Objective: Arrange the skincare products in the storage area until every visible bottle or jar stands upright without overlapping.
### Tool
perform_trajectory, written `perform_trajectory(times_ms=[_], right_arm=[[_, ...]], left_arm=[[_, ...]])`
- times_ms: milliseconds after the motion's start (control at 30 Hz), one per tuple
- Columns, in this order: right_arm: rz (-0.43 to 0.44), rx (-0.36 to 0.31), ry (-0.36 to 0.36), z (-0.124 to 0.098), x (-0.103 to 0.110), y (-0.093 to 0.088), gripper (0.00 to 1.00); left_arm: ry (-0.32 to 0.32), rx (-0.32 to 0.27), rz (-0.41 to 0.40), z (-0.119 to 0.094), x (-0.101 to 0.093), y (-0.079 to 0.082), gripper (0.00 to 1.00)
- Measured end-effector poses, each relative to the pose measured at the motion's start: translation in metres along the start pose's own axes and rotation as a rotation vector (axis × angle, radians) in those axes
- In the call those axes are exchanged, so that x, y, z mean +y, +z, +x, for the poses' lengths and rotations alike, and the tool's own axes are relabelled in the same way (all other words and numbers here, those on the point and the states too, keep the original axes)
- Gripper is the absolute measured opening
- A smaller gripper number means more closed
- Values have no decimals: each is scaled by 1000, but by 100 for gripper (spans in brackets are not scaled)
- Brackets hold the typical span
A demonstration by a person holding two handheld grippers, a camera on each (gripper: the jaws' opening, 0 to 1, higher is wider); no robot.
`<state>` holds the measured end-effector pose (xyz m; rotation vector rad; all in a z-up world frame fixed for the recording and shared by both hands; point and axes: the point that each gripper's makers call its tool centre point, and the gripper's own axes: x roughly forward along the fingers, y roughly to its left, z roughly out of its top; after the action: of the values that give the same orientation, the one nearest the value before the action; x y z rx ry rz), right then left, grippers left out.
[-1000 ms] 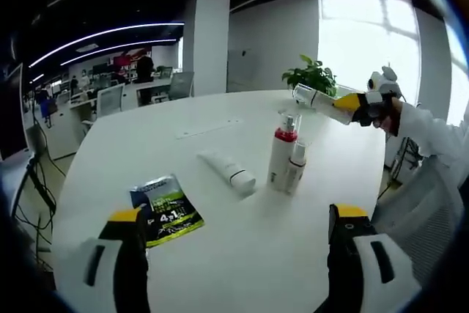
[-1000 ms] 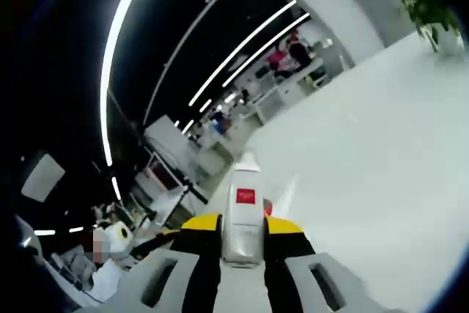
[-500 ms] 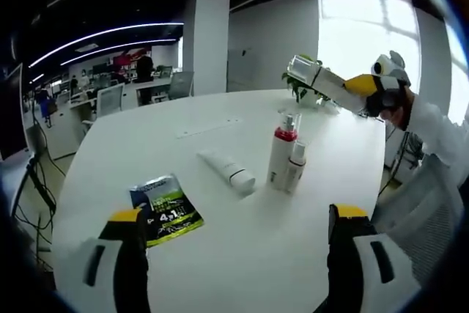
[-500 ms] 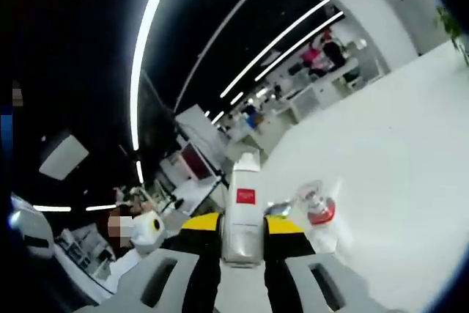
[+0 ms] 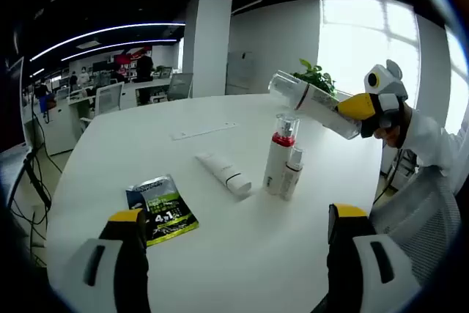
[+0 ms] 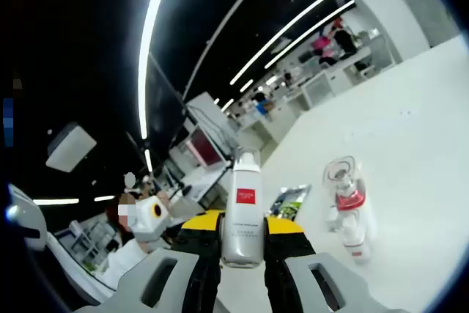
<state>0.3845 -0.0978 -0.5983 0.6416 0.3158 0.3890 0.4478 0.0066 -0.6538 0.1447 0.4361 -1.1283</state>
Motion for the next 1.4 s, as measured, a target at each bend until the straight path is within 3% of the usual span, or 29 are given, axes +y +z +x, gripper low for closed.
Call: perform_trajectory(times_ms=[333, 500, 600, 700, 900, 1100, 1167, 1300, 1400], right_arm=[[6, 44, -27, 3, -7, -24, 13], [-15, 60, -40, 6, -5, -30, 13], [-36, 79, -42, 8, -2, -36, 13], [-67, 104, -40, 11, 2, -44, 13], [-93, 122, 0, 17, 15, -51, 13], [-121, 139, 17, 20, 21, -57, 13], [-132, 139, 24, 21, 23, -58, 13], [-152, 143, 39, 23, 28, -60, 13], [-198, 160, 39, 25, 30, -64, 13]], left_arm=[[-31, -42, -69, -1, -2, 8, 98], [-109, -113, -182, -4, -15, 21, 95], [-152, -154, -208, -5, -23, 30, 93], [-230, -207, -306, -7, -34, 42, 91], [-349, -199, -441, -5, -53, 43, 79], [-382, -199, -568, -1, -56, 41, 67], [-360, -187, -616, 3, -51, 37, 61], [-351, -183, -625, 4, -51, 32, 46], [-398, -202, -713, 2, -57, 38, 41]])
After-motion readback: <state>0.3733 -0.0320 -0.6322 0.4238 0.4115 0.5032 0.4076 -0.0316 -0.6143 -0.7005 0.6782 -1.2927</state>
